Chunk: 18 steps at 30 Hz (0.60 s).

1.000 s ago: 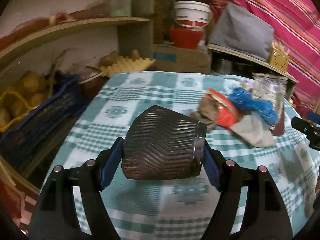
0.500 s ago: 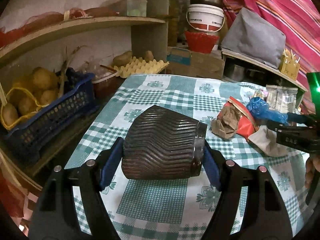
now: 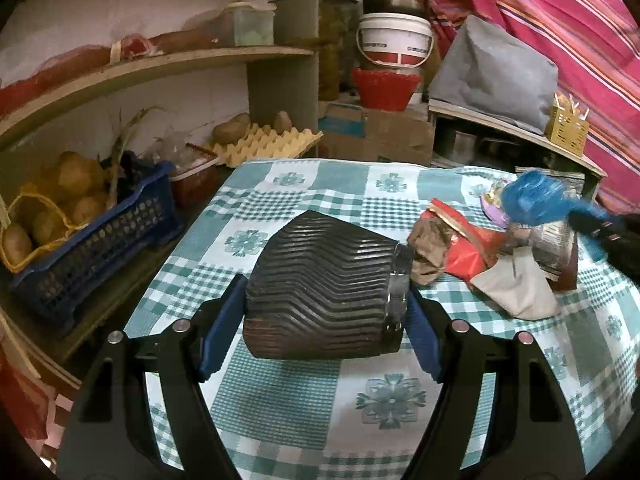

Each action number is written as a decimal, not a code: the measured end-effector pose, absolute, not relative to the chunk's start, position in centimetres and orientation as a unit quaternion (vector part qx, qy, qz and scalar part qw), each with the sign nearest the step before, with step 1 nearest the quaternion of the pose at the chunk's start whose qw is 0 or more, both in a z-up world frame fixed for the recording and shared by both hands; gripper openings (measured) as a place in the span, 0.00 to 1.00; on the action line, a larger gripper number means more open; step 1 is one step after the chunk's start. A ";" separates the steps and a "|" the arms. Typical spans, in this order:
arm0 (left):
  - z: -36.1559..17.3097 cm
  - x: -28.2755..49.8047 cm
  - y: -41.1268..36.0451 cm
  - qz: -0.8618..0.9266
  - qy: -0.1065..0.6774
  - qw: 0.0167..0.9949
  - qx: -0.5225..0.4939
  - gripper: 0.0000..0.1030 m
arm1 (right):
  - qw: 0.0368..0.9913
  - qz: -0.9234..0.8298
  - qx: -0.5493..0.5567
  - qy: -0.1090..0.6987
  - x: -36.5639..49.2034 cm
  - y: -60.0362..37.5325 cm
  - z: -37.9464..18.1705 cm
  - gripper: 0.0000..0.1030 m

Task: Collect trash
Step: 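Grasp the blue plastic bag with the right tool and lift it, then carry the black sleeve with the left tool while the right tool carries the blue bag over the basket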

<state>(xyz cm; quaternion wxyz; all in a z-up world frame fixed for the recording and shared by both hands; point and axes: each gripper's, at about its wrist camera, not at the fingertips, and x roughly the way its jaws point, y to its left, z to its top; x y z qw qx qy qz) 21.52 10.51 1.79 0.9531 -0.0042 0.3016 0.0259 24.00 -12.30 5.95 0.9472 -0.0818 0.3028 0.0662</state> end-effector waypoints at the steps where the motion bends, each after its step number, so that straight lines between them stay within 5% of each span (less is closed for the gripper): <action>1: 1.8 21.5 10.1 0.025 0.301 0.953 -0.001 0.70 | 0.950 0.065 -0.081 0.295 23.3 -12.8 6.5 0.15; 18: 2.4 20.5 1.6 -0.025 0.291 0.956 0.032 0.70 | 0.960 -0.045 0.025 0.276 14.4 -31.7 5.4 0.15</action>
